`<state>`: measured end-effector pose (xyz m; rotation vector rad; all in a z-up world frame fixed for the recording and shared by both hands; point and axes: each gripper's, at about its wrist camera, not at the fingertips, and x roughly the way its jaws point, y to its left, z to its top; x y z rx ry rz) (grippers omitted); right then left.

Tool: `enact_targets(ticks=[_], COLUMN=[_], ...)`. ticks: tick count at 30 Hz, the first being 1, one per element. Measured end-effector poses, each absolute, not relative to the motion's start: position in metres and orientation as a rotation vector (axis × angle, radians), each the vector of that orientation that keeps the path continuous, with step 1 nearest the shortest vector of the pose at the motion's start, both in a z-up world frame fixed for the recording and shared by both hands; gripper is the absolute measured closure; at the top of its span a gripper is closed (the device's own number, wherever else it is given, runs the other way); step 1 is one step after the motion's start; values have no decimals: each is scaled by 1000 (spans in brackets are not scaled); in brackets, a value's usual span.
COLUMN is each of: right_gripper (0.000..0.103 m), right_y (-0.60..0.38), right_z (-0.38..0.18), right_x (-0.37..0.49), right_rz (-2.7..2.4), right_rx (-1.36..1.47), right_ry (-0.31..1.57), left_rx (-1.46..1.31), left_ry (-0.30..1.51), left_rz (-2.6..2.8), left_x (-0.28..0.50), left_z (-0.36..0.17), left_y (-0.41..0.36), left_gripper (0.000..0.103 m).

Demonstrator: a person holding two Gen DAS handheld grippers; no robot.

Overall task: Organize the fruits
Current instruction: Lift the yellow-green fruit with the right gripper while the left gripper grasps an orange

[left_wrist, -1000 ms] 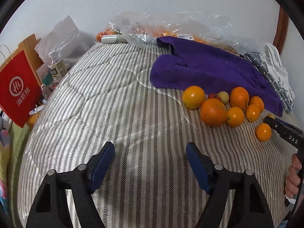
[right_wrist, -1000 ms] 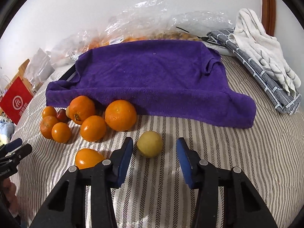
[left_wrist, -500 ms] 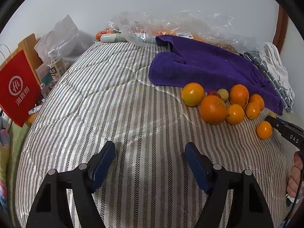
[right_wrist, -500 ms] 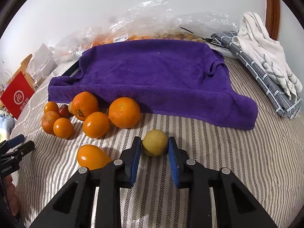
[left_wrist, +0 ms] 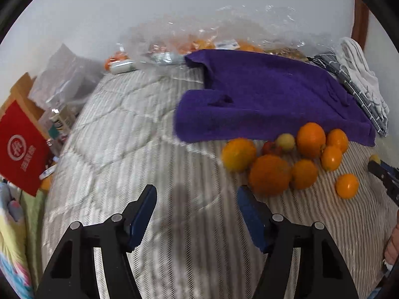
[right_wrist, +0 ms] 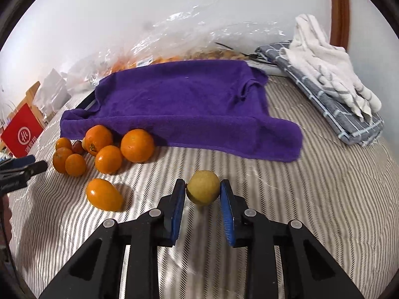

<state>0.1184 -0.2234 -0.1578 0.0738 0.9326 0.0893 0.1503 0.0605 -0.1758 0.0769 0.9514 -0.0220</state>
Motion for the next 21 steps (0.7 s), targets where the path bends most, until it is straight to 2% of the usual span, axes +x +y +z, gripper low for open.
enact_targets(ticks=[4,14,16,18,19,21], right_gripper=[74,75,74,74,74,74], right_y=[-229,-235,-235,-236,-236,-237], right_z=[-158,-161,-162,-162,-163,-164], right_x=[113,115,115,115,115,116], right_rz=[79,102,101,109,113,117], right_rx=[72,140,141,148,149,147], right_ry=[912,927,930,933,936,940], left_rx=[122,6,-20,-46,-62,-76], left_ry=[925,890,883,870,868,857], left_rz=[-25,-141,-159,-161,-165,-169], left_x=[162,173,173,174,175,172], left_z=[-181,-183,-185,-186,-188,-190], left_y=[50,42,41,41,43,44], left_gripper=[40,42,51,67,72,72])
